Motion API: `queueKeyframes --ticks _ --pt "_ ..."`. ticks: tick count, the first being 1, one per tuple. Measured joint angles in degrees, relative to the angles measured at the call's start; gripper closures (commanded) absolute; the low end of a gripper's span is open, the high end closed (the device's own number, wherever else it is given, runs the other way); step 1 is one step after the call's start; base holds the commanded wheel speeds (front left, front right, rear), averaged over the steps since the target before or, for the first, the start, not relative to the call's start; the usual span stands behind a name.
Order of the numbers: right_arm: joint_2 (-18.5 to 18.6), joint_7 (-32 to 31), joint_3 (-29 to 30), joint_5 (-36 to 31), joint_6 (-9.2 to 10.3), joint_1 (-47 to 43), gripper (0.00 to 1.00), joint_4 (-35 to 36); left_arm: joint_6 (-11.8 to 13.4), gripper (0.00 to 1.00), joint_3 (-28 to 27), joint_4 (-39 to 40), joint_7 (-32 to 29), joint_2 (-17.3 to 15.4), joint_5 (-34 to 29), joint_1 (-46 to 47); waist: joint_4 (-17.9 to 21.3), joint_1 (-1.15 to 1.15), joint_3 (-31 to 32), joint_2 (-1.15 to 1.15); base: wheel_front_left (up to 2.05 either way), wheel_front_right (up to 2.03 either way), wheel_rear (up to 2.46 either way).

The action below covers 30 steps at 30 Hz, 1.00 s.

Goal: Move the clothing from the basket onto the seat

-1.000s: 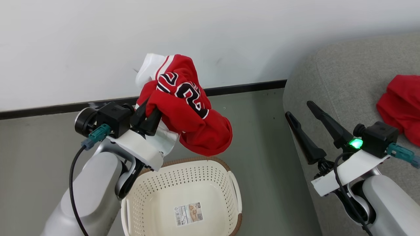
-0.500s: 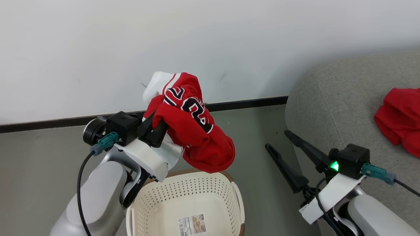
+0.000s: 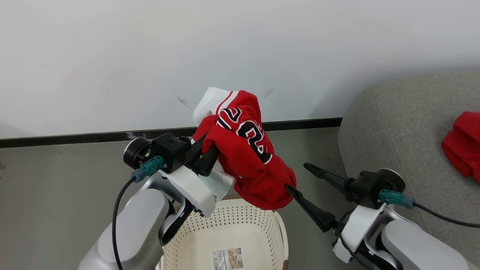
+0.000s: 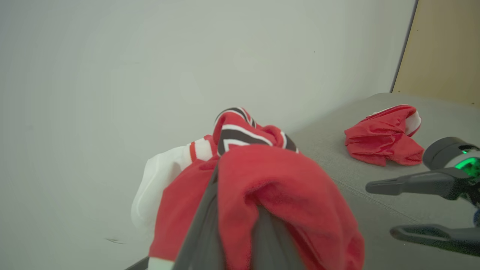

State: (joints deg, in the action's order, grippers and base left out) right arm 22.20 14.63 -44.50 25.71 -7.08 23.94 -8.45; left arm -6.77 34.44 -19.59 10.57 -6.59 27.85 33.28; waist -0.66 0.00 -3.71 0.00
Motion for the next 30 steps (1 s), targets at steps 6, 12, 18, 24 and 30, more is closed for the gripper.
queueKeyframes --ticks 6,12,18,24,30 --pt "0.12 0.0 -4.82 -0.05 0.0 3.78 0.0 -3.57 -0.01 1.0 1.99 1.03 -0.85 0.9 0.0 -0.02 -1.64 0.0 0.07 0.0 0.0 0.0 0.0" --pt "-0.1 0.0 -7.27 0.52 0.0 6.99 0.0 -5.81 -0.02 1.0 3.47 1.9 -1.3 1.2 0.21 -0.02 -3.4 0.0 -0.12 0.0 0.0 0.0 0.0" --pt "-0.93 0.0 -10.51 2.04 0.0 9.5 0.0 -8.14 -0.44 1.0 4.79 2.54 -1.45 1.62 0.49 -0.03 -5.2 0.0 -0.47 0.0 0.0 0.0 0.0" --pt "-2.4 -0.01 -12.89 4.16 0.0 11.35 0.0 -10.55 -0.44 1.0 6.13 3.25 -1.52 2.26 1.08 -0.03 -6.92 0.0 -0.82 0.0 0.0 0.0 0.0" --pt "-3.8 -0.01 -14.27 5.58 0.0 13.04 0.0 -12.36 -0.44 1.0 7.59 3.67 -1.93 2.7 1.91 -0.02 -8.44 0.0 -1.03 0.0 0.0 0.0 0.0"
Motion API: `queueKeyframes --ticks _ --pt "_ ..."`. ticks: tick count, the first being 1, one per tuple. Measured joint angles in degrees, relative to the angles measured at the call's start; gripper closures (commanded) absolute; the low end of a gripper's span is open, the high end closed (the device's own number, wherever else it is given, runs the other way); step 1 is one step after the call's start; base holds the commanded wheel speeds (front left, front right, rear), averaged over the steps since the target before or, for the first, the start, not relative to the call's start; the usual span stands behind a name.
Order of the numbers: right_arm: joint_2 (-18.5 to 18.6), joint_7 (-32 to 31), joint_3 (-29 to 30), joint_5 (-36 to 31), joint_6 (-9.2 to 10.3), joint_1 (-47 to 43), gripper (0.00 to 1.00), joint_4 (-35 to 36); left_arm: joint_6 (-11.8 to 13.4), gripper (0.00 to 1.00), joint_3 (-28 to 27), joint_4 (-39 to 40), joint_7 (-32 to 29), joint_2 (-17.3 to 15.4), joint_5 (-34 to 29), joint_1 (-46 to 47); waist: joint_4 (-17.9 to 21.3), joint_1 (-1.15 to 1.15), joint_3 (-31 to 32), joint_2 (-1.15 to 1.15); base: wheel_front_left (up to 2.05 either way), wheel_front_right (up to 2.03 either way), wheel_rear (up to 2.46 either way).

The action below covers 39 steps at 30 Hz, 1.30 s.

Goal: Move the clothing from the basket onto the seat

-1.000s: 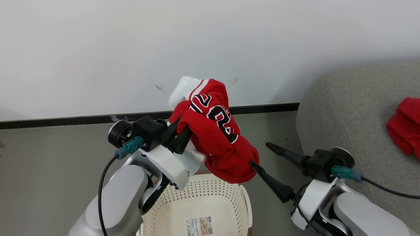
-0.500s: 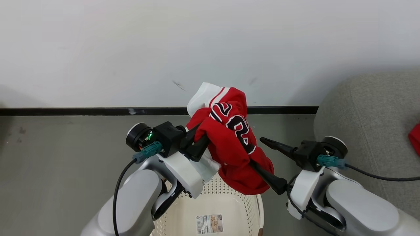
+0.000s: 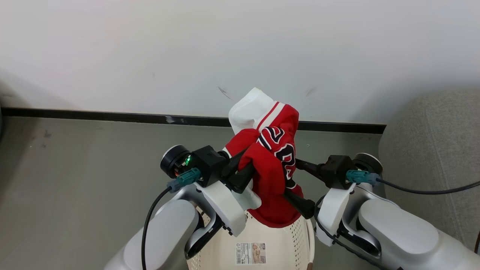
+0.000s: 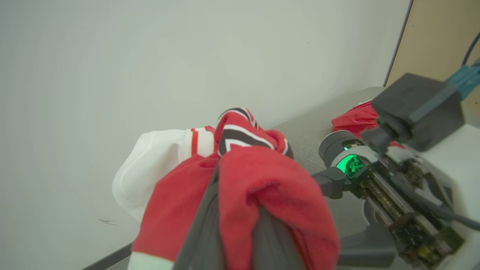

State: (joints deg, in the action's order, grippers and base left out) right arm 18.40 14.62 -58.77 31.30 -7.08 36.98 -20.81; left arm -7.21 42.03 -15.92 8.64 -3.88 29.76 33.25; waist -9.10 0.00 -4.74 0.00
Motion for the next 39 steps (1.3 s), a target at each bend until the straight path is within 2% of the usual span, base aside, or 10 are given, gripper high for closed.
queueKeyframes --ticks 1,2,3,13,23,24,25,26,27,39 --pt "-0.14 0.0 -0.05 0.09 0.0 0.16 0.53 -0.15 0.0 1.0 0.23 0.0 0.0 -0.01 0.01 0.0 -0.23 0.0 -0.01 0.0 0.0 0.0 0.0" --pt "-0.26 0.0 -0.16 0.37 0.0 0.32 0.82 -0.27 0.0 1.0 0.42 0.0 0.0 -0.01 0.14 0.0 -0.44 0.0 -0.01 0.0 0.0 0.0 0.0" --pt "-0.34 0.0 -0.24 0.69 0.0 0.52 1.0 -0.37 0.0 1.0 0.56 -0.01 0.0 0.0 0.41 0.0 -0.63 0.0 -0.01 0.0 0.0 0.0 0.0" --pt "-0.36 0.0 0.35 2.41 0.0 1.13 1.0 -0.83 0.0 1.0 1.05 -0.4 0.0 -0.01 1.78 -0.01 -1.46 0.0 0.49 0.0 0.0 0.0 0.0" --pt "0.08 0.0 7.21 3.47 0.0 0.82 1.0 -0.14 -0.01 1.0 0.15 -2.26 0.0 -1.65 2.49 -1.64 -0.18 0.0 0.98 0.0 0.0 0.0 0.0" --pt "0.08 0.0 7.73 3.48 0.0 0.8 1.0 -0.05 -0.01 0.69 0.15 -2.37 0.0 -1.71 2.5 -1.76 -0.03 0.0 1.03 0.0 0.0 0.0 0.0" --pt "0.1 0.0 8.24 3.48 0.0 0.8 1.0 0.07 -0.01 0.52 0.15 -2.45 0.0 -1.7 2.5 -1.88 0.12 0.0 1.06 0.0 0.0 0.0 0.0" --pt "0.18 0.0 8.67 3.48 0.0 0.8 1.0 0.18 -0.01 0.08 0.16 -2.52 0.0 -1.72 2.5 -1.97 0.27 0.0 1.1 0.0 0.0 0.0 0.0" --pt "0.22 0.0 9.21 3.48 0.0 0.75 1.0 0.26 -0.01 0.0 0.18 -2.58 0.0 -1.75 2.5 -1.99 0.43 0.0 1.14 0.0 0.0 0.0 0.0" --pt "2.6 0.0 17.52 3.42 0.0 -1.41 1.0 1.77 -0.01 0.0 1.44 -2.07 0.01 -1.98 2.93 -2.09 2.79 0.0 1.44 0.0 0.0 0.0 0.0"
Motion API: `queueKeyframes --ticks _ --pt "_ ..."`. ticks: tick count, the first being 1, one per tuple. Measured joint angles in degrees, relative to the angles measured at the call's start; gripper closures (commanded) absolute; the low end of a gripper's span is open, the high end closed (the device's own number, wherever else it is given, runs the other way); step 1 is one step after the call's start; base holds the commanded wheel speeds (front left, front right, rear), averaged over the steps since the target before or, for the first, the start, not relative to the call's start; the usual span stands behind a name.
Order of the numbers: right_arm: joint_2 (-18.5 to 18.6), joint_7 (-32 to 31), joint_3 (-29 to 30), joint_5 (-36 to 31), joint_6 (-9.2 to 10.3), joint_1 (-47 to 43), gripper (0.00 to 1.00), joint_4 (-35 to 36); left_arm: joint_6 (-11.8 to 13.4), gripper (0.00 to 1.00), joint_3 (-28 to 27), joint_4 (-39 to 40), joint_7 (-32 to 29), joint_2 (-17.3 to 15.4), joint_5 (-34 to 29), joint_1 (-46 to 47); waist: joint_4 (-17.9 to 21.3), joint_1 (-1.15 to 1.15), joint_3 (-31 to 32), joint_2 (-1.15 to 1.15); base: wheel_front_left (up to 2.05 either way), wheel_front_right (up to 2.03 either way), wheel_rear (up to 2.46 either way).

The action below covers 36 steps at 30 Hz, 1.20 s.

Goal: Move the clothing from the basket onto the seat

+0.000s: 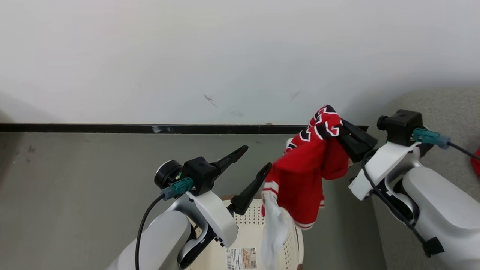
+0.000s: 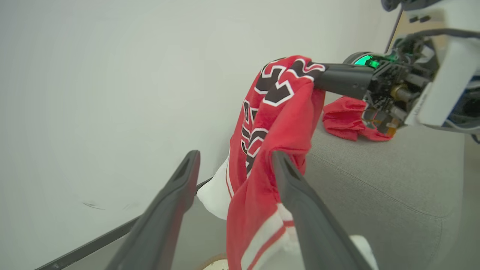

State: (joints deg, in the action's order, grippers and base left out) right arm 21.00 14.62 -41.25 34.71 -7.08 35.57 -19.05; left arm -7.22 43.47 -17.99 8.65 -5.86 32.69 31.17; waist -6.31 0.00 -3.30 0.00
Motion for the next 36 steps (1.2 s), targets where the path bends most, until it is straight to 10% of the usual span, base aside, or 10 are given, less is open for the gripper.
queueKeyframes --ticks 36 --pt "4.9 0.0 29.99 -7.94 0.0 -12.32 1.0 13.95 -0.01 0.0 3.72 3.69 2.58 -3.83 0.55 0.28 14.49 0.0 -2.8 0.0 0.0 0.0 0.0"
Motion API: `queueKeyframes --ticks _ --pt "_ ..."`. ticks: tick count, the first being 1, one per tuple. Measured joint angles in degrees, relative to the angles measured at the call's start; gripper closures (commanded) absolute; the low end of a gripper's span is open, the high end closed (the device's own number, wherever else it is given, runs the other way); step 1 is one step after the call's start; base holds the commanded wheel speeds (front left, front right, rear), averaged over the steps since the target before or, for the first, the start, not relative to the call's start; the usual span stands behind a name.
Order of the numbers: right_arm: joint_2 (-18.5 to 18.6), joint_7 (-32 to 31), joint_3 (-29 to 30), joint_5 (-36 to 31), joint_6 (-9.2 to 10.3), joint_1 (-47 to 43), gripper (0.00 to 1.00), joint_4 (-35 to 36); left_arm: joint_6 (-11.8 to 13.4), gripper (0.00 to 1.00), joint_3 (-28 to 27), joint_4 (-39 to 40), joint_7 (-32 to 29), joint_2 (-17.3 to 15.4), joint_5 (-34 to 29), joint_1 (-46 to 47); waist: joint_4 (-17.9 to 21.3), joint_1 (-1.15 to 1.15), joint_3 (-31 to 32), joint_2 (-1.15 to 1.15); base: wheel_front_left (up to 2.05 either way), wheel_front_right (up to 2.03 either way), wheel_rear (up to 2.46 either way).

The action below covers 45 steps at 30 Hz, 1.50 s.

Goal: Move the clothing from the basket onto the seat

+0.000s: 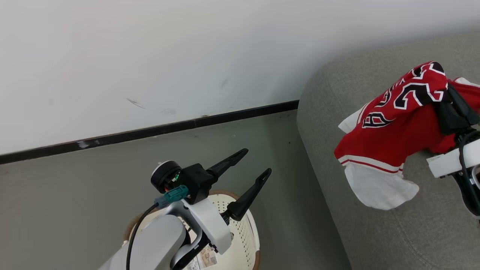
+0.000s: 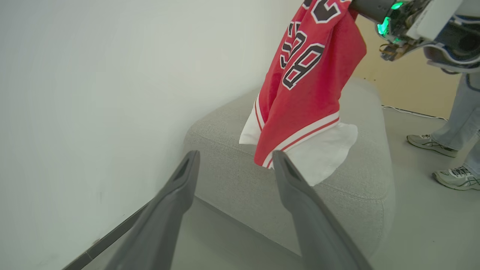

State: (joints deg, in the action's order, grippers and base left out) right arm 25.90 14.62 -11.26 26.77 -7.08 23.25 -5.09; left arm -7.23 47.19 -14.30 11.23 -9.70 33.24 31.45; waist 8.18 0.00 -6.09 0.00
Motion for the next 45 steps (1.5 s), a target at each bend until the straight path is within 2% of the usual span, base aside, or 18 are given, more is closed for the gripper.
queueKeyframes --ticks 13,32,38,45 --pt "-2.19 0.01 4.35 -1.67 0.0 -3.3 1.0 4.94 0.0 0.0 0.01 0.41 0.53 -1.49 0.0 0.97 5.92 0.0 -1.98 0.0 0.0 0.0 0.0" --pt "-3.31 0.01 4.34 -2.16 0.0 -3.01 1.0 7.89 0.21 0.0 -1.75 2.01 1.04 -4.17 -0.67 0.98 11.99 0.0 -4.83 0.0 0.0 0.0 0.0" --pt "-2.14 0.01 3.78 -2.15 0.0 -1.08 1.0 8.04 0.2 0.0 -1.4 3.22 1.21 -4.63 -1.2 0.98 12.87 0.0 -5.9 0.0 0.0 0.0 0.0" --pt "1.37 0.01 4.7 -1.32 0.0 5.47 1.0 7.22 0.2 0.0 -0.97 4.65 0.9 -5.19 -1.59 0.98 13.06 0.0 -7.84 0.0 0.0 0.0 0.0"
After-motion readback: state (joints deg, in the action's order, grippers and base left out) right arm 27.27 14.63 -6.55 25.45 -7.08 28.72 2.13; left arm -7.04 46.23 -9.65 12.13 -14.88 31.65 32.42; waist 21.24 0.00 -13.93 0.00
